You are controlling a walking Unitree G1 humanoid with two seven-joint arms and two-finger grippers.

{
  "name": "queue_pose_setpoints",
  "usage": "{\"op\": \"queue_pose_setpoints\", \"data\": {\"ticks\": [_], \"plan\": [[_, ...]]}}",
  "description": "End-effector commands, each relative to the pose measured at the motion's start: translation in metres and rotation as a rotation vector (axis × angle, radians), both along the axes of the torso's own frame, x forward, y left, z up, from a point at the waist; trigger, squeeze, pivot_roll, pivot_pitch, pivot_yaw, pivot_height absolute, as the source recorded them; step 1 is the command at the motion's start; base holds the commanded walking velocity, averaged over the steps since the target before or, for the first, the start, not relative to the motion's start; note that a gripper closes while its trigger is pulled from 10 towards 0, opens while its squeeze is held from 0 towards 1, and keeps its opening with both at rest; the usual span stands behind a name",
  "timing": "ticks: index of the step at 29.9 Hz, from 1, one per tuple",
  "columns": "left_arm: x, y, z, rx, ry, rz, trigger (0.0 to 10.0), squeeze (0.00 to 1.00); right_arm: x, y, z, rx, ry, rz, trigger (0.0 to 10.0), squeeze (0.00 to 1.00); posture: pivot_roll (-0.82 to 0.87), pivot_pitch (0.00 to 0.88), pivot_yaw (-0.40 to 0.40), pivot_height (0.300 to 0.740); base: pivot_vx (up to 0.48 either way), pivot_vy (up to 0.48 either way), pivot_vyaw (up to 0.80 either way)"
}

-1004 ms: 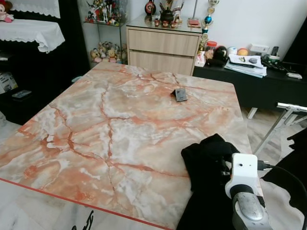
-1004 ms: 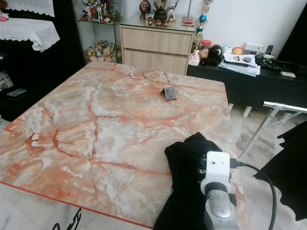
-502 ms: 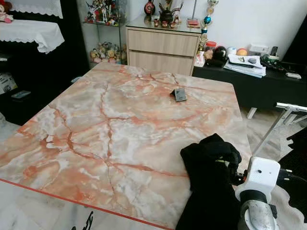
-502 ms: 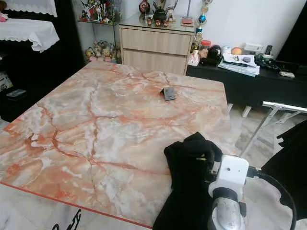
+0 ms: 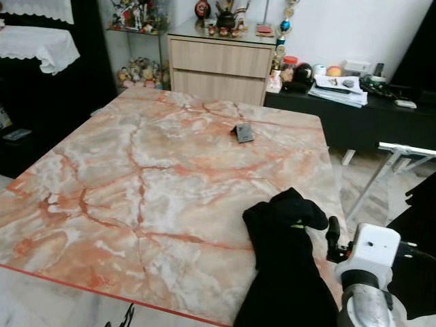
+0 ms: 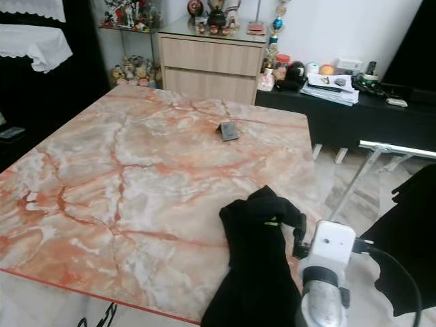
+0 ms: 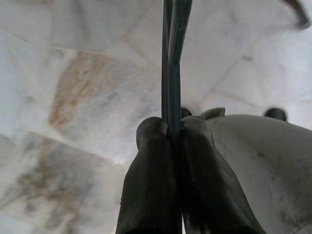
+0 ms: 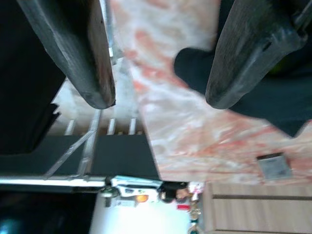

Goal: Hang hanger

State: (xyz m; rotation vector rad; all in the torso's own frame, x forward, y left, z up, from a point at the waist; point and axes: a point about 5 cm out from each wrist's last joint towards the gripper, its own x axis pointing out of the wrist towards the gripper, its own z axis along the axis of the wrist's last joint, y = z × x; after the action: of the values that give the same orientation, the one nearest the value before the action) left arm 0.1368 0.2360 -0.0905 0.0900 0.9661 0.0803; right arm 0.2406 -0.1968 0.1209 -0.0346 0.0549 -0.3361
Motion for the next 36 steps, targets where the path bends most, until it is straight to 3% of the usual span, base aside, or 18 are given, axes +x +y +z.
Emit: {"op": "queue_pose_setpoints", "data": {"ticks": [1, 36], "plan": [[-0.0071, 0.0016, -0.0024, 0.009, 0.024, 0.003, 10.0, 0.0, 0.0005, 0.002, 0.005, 0.008, -0.03, 0.005, 10.0, 0.0, 0.09, 0.029, -0.053, 0.74, 0.0, -0.337, 0.0], [-0.0057, -0.0073, -0.0041, -0.01, 0.03, -0.03, 10.0, 0.0, 0.0008, -0.0015, 0.004, -0.008, -0.044, -0.011, 10.0, 0.0, 0.09, 0.031, -0.058, 0.74, 0.0, -0.343, 0.0]]}}
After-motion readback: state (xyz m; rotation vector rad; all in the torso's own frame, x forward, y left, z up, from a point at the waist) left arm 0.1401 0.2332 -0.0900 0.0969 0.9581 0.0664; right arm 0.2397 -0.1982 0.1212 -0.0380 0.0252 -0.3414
